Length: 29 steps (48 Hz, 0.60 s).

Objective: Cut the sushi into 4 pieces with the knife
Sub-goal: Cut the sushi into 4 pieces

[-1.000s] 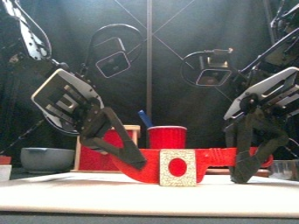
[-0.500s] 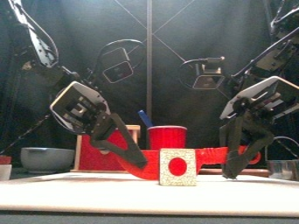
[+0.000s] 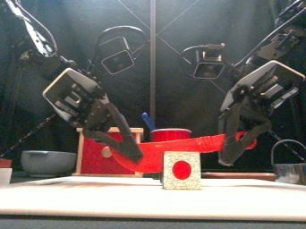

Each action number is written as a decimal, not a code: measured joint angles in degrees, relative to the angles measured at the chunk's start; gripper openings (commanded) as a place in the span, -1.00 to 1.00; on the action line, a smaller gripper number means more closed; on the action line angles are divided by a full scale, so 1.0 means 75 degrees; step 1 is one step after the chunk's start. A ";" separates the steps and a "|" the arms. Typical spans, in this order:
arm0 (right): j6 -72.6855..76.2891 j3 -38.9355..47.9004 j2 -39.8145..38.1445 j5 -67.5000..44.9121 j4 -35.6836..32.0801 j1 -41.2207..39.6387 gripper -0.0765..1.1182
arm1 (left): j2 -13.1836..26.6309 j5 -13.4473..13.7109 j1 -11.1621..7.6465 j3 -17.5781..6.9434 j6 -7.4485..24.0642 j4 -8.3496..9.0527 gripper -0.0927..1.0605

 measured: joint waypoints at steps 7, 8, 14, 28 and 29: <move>0.0000 0.0082 -0.0199 0.0059 0.0012 0.0012 -0.63 | -0.0234 0.0023 0.0000 -0.0035 0.0000 0.0000 0.43; 0.0000 0.0094 -0.0246 0.0059 0.0012 0.0023 -0.63 | -0.0281 0.0023 0.0000 -0.0035 -0.0012 0.0012 0.43; 0.0000 0.0223 -0.0504 0.0270 0.0047 0.0035 -0.63 | -0.0516 0.0023 0.0012 -0.0035 -0.0012 0.0012 0.43; 0.0000 0.1043 -0.1781 0.1324 0.0387 0.0000 -0.60 | -0.1289 0.0023 0.0047 0.0328 -0.0012 0.0070 0.43; 0.0012 0.1113 -0.1922 0.1418 0.0422 -0.0023 -0.59 | -0.1359 0.0023 0.0059 0.0363 -0.0012 0.0070 0.43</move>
